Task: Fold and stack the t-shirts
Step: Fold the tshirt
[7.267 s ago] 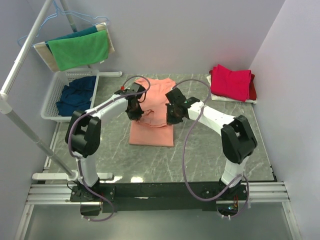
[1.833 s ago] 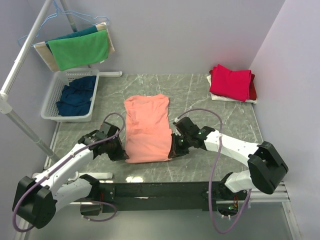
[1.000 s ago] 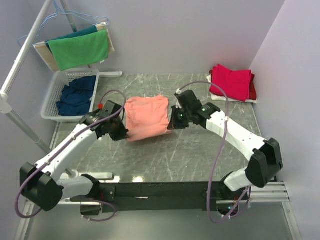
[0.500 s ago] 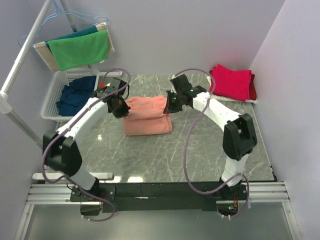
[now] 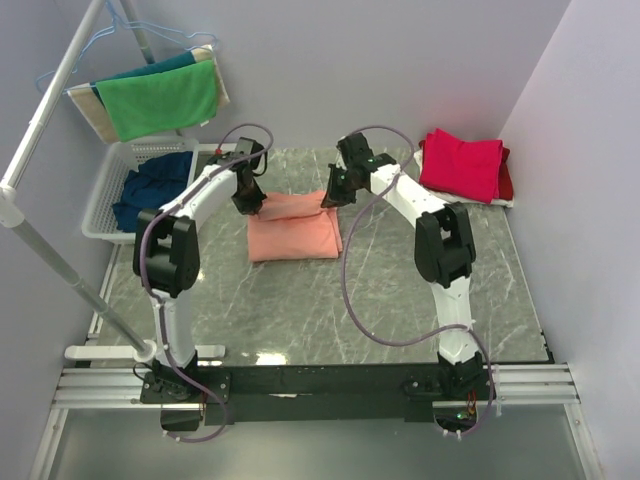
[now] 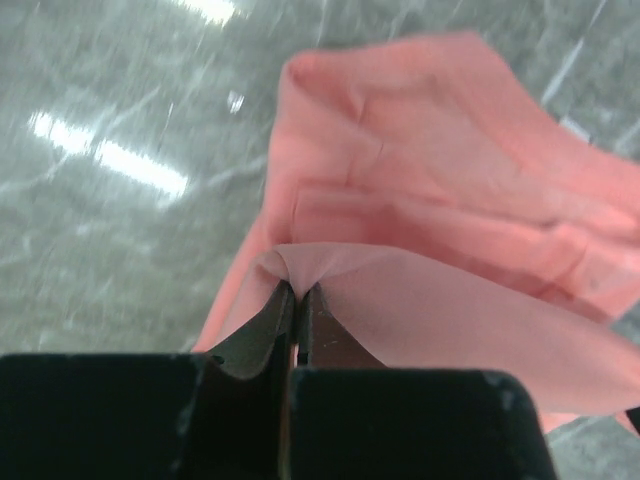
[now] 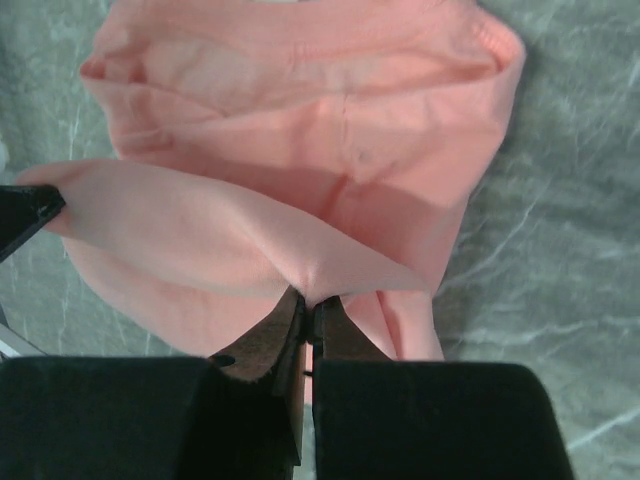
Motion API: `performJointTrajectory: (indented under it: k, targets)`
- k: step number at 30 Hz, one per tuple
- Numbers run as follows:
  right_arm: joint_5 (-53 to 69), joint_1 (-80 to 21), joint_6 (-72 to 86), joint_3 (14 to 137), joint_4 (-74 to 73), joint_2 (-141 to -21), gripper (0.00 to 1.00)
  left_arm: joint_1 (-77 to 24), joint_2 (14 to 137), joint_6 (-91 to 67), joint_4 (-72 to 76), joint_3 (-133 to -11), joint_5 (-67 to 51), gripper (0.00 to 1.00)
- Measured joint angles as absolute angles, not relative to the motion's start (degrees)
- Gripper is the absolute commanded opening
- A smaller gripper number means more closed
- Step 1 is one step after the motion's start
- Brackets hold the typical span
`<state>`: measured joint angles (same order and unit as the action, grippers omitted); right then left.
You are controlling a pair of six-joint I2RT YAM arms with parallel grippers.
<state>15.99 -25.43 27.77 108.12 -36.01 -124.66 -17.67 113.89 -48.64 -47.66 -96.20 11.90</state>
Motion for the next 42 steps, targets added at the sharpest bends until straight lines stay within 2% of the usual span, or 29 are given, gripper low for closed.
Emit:
performJointTrajectory:
  k: [6, 8, 9, 10, 11, 13, 16, 22, 28, 35, 42]
  targets:
    - [17.9, -23.6, 28.1, 113.7, -36.4, -130.6, 0.0, -16.2, 122.2, -46.7, -47.6, -105.0, 11.2, 0.01]
    - [18.6, -22.9, 28.4, 115.2, -36.2, -132.4, 0.04, -15.8, 124.5, -46.1, -47.8, -107.7, 10.7, 0.26]
    - [19.0, -22.7, 28.5, 115.7, -36.2, -133.1, 0.1, -15.6, 125.5, -45.7, -47.8, -109.1, 10.3, 0.42]
    - [19.5, -22.3, 28.7, 116.3, -36.2, -133.7, 0.23, -15.4, 126.5, -45.2, -47.7, -110.2, 10.2, 0.66]
    - [19.8, -22.1, 28.9, 116.7, -36.1, -134.2, 0.32, -15.2, 127.5, -44.9, -47.8, -111.3, 10.2, 0.72]
    - [20.7, -21.5, 29.2, 117.0, -35.6, -135.0, 0.41, -14.7, 128.5, -44.2, -47.2, -112.2, 10.4, 0.78]
    - [20.9, -20.4, 29.7, 116.7, -33.9, -135.2, 0.46, -13.9, 128.6, -43.8, -46.4, -112.2, 10.8, 0.81]
    - [20.4, -17.9, 30.5, 116.7, -28.9, -134.5, 0.46, -12.3, 127.9, -42.8, -39.5, -111.5, 12.4, 0.81]
    - [18.4, -16.6, 30.3, 116.7, -28.9, -132.1, 0.46, -12.0, 121.5, -40.9, -35.4, -106.7, 12.0, 0.79]
    - [15.9, -19.3, 28.0, 111.0, -31.2, -124.7, 0.45, -13.0, 113.0, -38.3, -33.2, -97.8, 4.8, 0.74]
    - [17.1, -25.0, 27.2, 103.2, -31.5, -120.7, 0.4, -17.2, 111.9, -37.2, -32.3, -87.6, -2.8, 0.68]
